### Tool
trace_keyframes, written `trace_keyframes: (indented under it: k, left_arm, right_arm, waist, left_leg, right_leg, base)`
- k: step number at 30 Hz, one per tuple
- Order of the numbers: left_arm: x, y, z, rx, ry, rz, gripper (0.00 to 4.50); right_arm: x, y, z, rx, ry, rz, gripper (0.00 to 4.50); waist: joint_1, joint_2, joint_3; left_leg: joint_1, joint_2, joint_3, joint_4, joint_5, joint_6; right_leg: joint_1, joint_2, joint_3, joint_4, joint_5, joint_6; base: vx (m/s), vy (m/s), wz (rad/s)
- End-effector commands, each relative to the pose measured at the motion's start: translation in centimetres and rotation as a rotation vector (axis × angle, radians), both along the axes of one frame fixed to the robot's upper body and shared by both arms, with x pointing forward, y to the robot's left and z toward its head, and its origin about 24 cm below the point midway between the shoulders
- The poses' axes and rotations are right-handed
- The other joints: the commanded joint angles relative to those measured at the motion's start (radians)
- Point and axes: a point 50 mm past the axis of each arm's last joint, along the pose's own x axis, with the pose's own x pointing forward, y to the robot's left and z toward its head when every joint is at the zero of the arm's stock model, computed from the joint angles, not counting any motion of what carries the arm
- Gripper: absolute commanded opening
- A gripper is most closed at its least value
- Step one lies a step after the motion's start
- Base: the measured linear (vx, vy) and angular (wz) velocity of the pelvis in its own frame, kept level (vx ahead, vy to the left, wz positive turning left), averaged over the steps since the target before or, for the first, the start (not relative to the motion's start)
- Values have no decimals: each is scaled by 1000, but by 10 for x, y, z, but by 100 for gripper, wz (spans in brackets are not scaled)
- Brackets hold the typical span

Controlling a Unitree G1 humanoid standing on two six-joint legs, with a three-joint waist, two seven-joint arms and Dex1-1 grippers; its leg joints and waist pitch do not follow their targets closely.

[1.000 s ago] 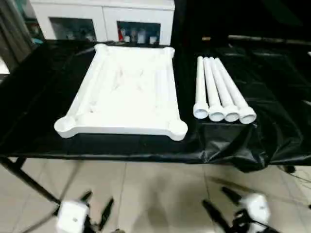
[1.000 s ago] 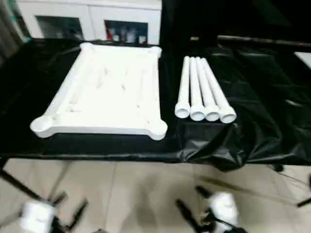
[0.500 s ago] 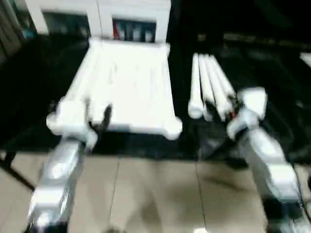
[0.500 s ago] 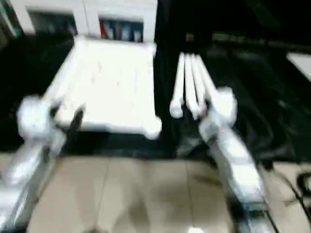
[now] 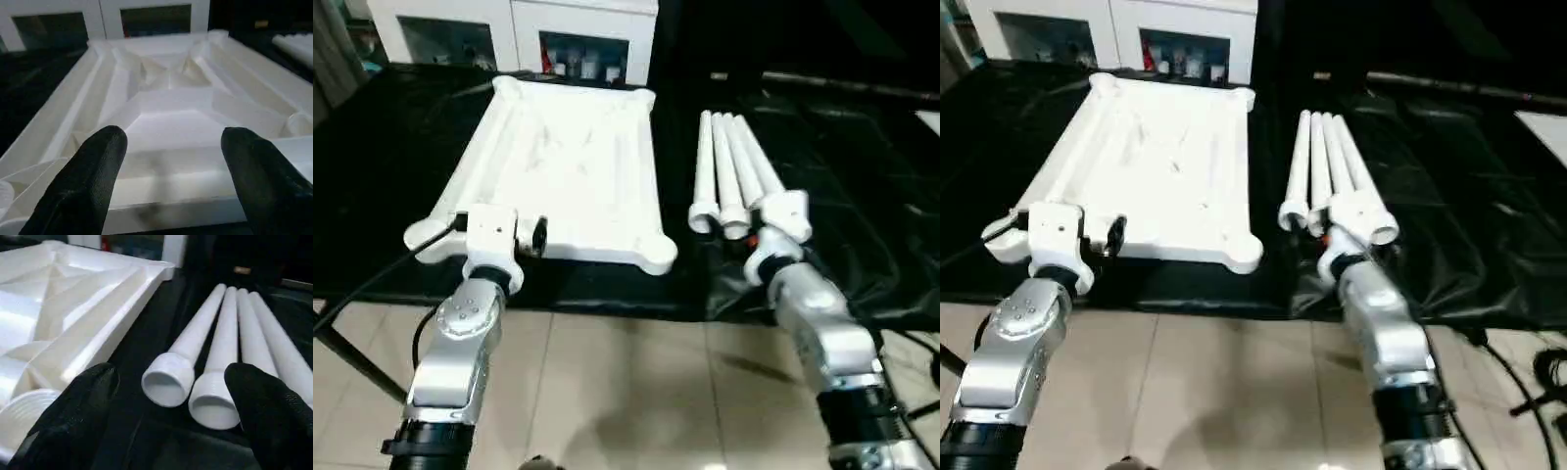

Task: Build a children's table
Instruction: Move to table

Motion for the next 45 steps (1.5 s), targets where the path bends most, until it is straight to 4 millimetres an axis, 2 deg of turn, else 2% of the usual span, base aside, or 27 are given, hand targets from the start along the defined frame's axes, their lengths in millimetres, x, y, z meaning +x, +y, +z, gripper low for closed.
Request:
trace_keyframes:
  k: [1, 2, 3, 4, 7, 11, 15, 16, 19, 21, 22, 23, 26, 27, 28, 29, 30, 34, 35, 36, 37, 38, 39, 41, 43, 44, 45]
  left_arm:
    - [1, -6, 5, 19, -34, -10, 363]
    - [1, -7, 5, 32, -41, -11, 363]
    - [2, -6, 4, 32, -16, 2, 363]
    - [4, -7, 3, 20, 2, 5, 363]
    - [7, -12, 6, 8, 1, -36, 363]
    - [8, -13, 9, 5, -4, -61, 363]
    - [6, -11, 8, 11, 2, -64, 363]
    - [4, -11, 7, 10, 7, -68, 363]
    - [2, -11, 5, 13, 17, -78, 363]
    - [1, -11, 5, 13, 18, -80, 363]
    - [1, -10, 5, 16, 21, -83, 363]
    - [1, -10, 5, 17, 21, -83, 363]
    - [0, -8, 5, 19, 25, -85, 363]
    - [0, -7, 5, 19, 26, -85, 363]
    - [0, -7, 5, 19, 26, -85, 363]
    - [0, -7, 5, 20, 26, -87, 363]
    - [0, -6, 5, 21, 26, -88, 363]
    - [0, -6, 6, 22, 25, -95, 363]
    - [0, -6, 7, 22, 23, -103, 363]
    - [-1, -8, 8, 22, 12, -131, 363]
    - [-1, -9, 9, 22, 6, -149, 363]
    - [-3, -11, 10, 17, 2, -187, 363]
    - [-3, -11, 10, 18, 3, -197, 363]
    - [-5, -12, 9, 30, 10, -256, 363]
    - [-10, -11, 10, 66, -4, -334, 363]
    - [-12, -9, 10, 72, 0, -370, 363]
    - [-14, -6, 12, 80, 3, -418, 363]
  right_arm:
    - [-1, -4, 1, -41, 6, -16, 391]
    - [-1, -4, 0, -59, 10, -12, 391]
    - [-2, -4, 0, -51, 18, 0, 391]
    - [-2, -2, 1, -33, 12, 10, 391]
    - [-1, 0, 1, -33, 7, 17, 391]
    - [1, 3, 0, -53, 7, 8, 391]
    - [1, 6, -2, -47, 19, 17, 391]
    - [1, 7, -3, -15, 24, 12, 391]
    - [1, 9, -2, -28, 21, 28, 391]
    - [0, 10, -2, -28, 17, 37, 391]
    - [0, 11, -3, -27, 19, 43, 391]
    - [0, 11, -3, -28, 19, 44, 391]
    - [0, 14, -2, -21, 13, 53, 391]
    - [0, 15, -2, -18, 15, 51, 391]
    - [0, 15, -2, -17, 16, 50, 391]
    - [0, 15, -4, -4, 31, 49, 391]
    - [0, 15, -4, 8, 39, 50, 391]
    - [0, 13, -4, -26, 30, 42, 391]
    - [0, 13, -3, -16, 26, 36, 391]
    - [-1, 12, -2, -18, 19, 36, 391]
    - [-1, 12, -1, -19, 14, 37, 391]
    - [-2, 13, 1, -22, 7, 44, 391]
    - [-2, 13, 1, -23, 5, 48, 391]
    - [-3, 15, 3, -36, -4, 86, 391]
    - [-7, 19, 7, -66, -22, 158, 391]
    - [-9, 21, 9, -71, -33, 197, 391]
    - [-11, 21, 14, -62, -45, 248, 391]
  waist:
    - [-5, 16, -61]
    - [28, -24, -61]
    - [53, -23, -63]
    - [78, -11, -52]
    - [82, 15, -57]
    - [84, 18, -43]
    - [74, 43, -17]
    - [48, 81, -16]
    - [40, 53, -25]
    - [38, 33, -23]
    - [75, -2, -28]
    - [129, -8, -41]
    - [138, -5, -66]
    - [139, 17, -69]
    - [112, 66, -88]
    - [34, 107, -108]
    - [44, 68, -118]
    - [56, 14, -52]
    - [53, -44, -57]
    - [102, -86, -58]
    - [104, -51, -62]
    - [107, -51, -83]
    - [97, -54, -87]
    - [73, -29, -77]
    - [58, 35, -95]
    - [45, 53, -100]
    - [42, 49, -99]
  left_leg:
    - [25, 112, -30, -86, -160, 308]
    - [-16, -44, 46, 57, -158, 217]
    - [-20, -38, 38, 60, -114, 162]
    - [-35, -16, 21, 13, -22, 81]
    - [-7, 12, 3, -37, -75, 46]
    - [7, 14, -38, -71, -338, 48]
    - [36, 24, -1, -8, -447, 59]
    - [125, 163, -75, -159, -859, -27]
    - [192, 146, -80, -183, -953, -8]
    - [181, 77, -36, -154, -855, 28]
    - [85, -24, 42, -54, -549, 55]
    - [9, -26, 16, 63, -227, 117]
    - [-84, -44, -8, 68, 27, 145]
    - [-66, -34, -8, 25, 81, 154]
    - [21, -8, -21, -51, 224, 174]
    - [243, 138, -151, -51, 264, 311]
    - [274, 184, -172, -39, 308, 293]
    - [180, 125, 58, -138, -113, 56]
    - [176, 18, 106, -97, -329, 76]
    - [99, -89, 86, 75, -369, 112]
    - [80, -86, 39, 105, -275, 113]
    - [-10, -63, -27, 140, -82, 59]
    - [-38, -63, -44, 142, 14, 29]
    - [-27, -57, -51, 4, 404, 2]
    - [-26, -15, -73, -17, 650, 117]
    - [28, 117, -146, -31, 688, 274]
    - [42, 153, -172, -31, 665, 339]
  right_leg:
    - [8, -101, 84, -65, 49, -229]
    - [51, -139, 103, -159, -81, -199]
    - [67, -161, 114, -168, -184, -148]
    - [65, -146, 123, -163, -334, 110]
    - [51, -93, 81, -152, -263, 230]
    - [91, -147, -1, -176, -541, 168]
    - [154, -184, -100, -253, -856, 103]
    - [109, -61, -67, -52, -495, 66]
    - [25, -57, 36, 24, -155, 29]
    - [37, -73, 62, -56, -201, 22]
    - [141, -134, 146, -163, -375, -20]
    - [223, -228, 227, -215, -542, -40]
    - [269, -123, 161, -175, -160, -61]
    - [256, -95, 127, -171, -101, -47]
    - [221, -11, 40, -127, 0, 38]
    - [-15, 19, 27, 41, -168, 157]
    - [-41, -8, 38, 89, -213, 180]
    - [-90, -60, 32, 64, 155, 30]
    - [-34, -68, 81, -39, 160, -49]
    - [78, -144, 211, -171, -435, 4]
    - [112, -219, 255, -173, -514, -49]
    - [173, -225, 245, -115, -271, -85]
    - [178, -213, 232, -82, 4, -94]
    - [95, -110, 75, 0, 1059, -50]
    - [86, -15, 22, 37, 995, 104]
    - [20, -70, 56, 50, 531, 173]
    - [-2, -105, 96, 42, 357, 165]
  base:
    - [-21, -184, 17]
    - [-38, -197, 7]
    - [-46, -175, -1]
    - [-46, -175, -1]
    - [-47, -130, -2]
    - [-11, -20, 8]
    - [28, 48, 45]
    - [23, 67, 32]
    - [108, 55, 5]
    - [149, -40, 7]
    - [165, -61, 3]
    - [179, -68, 5]
    - [192, -39, 9]
    - [243, 22, 12]
    - [243, 22, 12]
    - [301, -2, -20]
    - [281, -28, -58]
    - [232, -19, -60]
    - [223, -107, -43]
    - [125, -74, -15]
    - [258, -109, -11]
    - [253, -69, -8]
    - [352, -95, -11]
    - [118, -58, -15]
    - [-160, -36, -26]
    - [-77, -11, -31]
    - [0, 0, 0]
